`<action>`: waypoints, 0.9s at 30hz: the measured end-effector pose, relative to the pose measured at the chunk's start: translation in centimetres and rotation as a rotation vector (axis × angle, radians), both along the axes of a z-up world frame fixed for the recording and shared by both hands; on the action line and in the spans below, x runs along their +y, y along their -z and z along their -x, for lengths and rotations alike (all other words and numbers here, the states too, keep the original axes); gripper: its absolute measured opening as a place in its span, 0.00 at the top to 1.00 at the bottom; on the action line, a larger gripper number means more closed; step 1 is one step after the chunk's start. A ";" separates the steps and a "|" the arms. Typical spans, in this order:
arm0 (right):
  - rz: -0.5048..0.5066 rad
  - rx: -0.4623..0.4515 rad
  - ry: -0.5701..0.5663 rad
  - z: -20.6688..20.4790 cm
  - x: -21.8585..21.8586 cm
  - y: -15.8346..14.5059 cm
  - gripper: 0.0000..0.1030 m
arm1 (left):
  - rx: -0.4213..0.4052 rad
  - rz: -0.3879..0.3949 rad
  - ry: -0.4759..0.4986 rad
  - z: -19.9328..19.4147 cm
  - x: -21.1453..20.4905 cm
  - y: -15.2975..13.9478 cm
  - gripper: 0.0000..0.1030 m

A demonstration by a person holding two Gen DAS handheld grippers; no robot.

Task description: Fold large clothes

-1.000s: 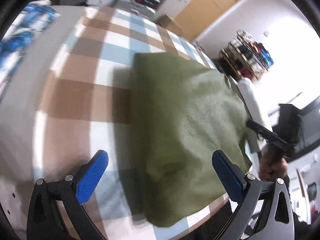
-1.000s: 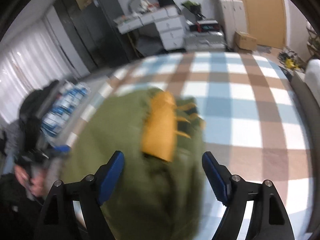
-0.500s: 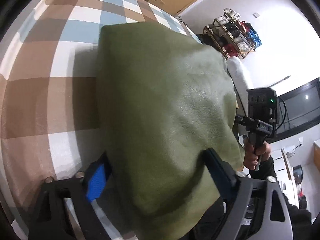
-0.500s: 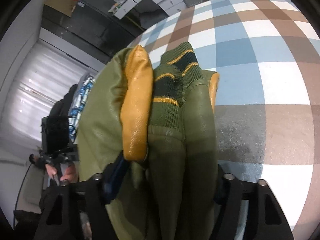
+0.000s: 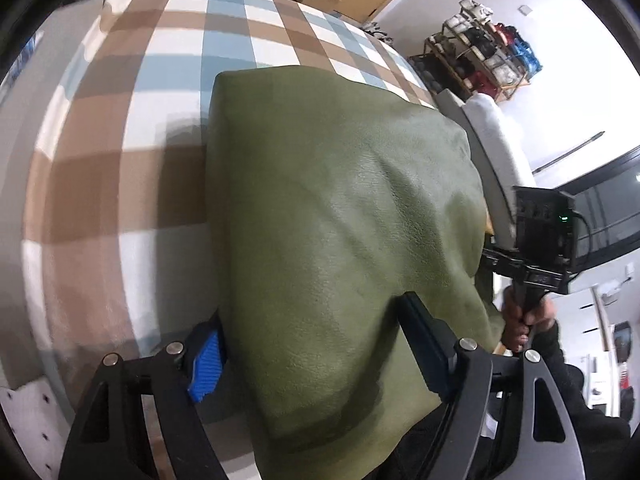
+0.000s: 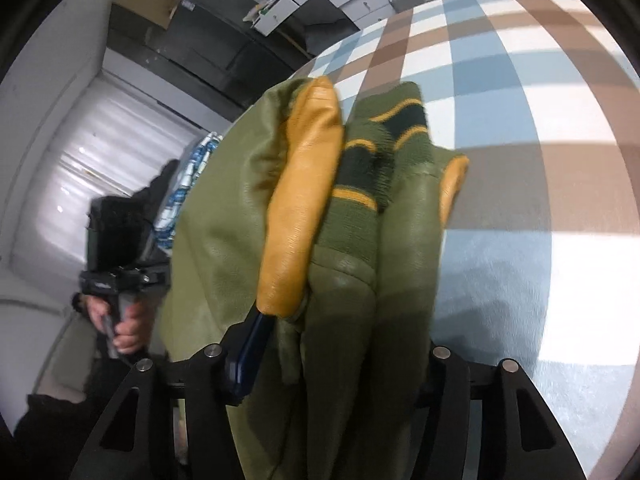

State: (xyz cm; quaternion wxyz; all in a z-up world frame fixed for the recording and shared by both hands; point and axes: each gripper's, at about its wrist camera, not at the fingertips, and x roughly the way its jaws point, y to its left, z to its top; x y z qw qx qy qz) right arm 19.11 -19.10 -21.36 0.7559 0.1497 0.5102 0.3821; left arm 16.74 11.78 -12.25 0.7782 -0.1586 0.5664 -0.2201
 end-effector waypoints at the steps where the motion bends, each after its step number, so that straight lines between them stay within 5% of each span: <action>1: 0.008 -0.014 0.002 0.1 0.2 -0.4 0.51 | 0.005 -0.008 -0.007 -0.3 0.0 -0.3 0.25; 5: 0.024 -0.122 -0.001 0.4 0.6 -3.7 0.64 | -0.022 -0.045 0.004 -0.8 -1.2 -1.9 0.25; 10: -0.017 -0.187 0.009 0.6 -1.1 -7.3 0.68 | -0.052 -0.021 0.027 -1.6 -2.8 -3.7 0.25; 15: -0.008 -0.209 0.026 1.0 -3.3 -7.4 0.69 | -0.064 -0.017 0.069 -1.7 -4.3 -3.0 0.25; 19: 0.034 -0.136 0.031 0.6 -4.8 -5.5 0.66 | 0.030 0.039 0.072 -2.7 -4.6 0.4 0.26; 23: 0.057 0.032 0.015 0.0 -5.8 -1.7 0.51 | 0.037 0.048 0.040 -1.9 -2.8 2.3 0.26; 26: 0.031 0.124 0.073 -1.2 -7.1 -0.3 0.19 | -0.007 0.054 -0.007 -1.5 -0.5 1.9 0.27; 27: 0.001 0.159 0.069 -1.7 -7.3 0.2 0.21 | -0.004 0.077 -0.012 -1.4 0.1 2.0 0.27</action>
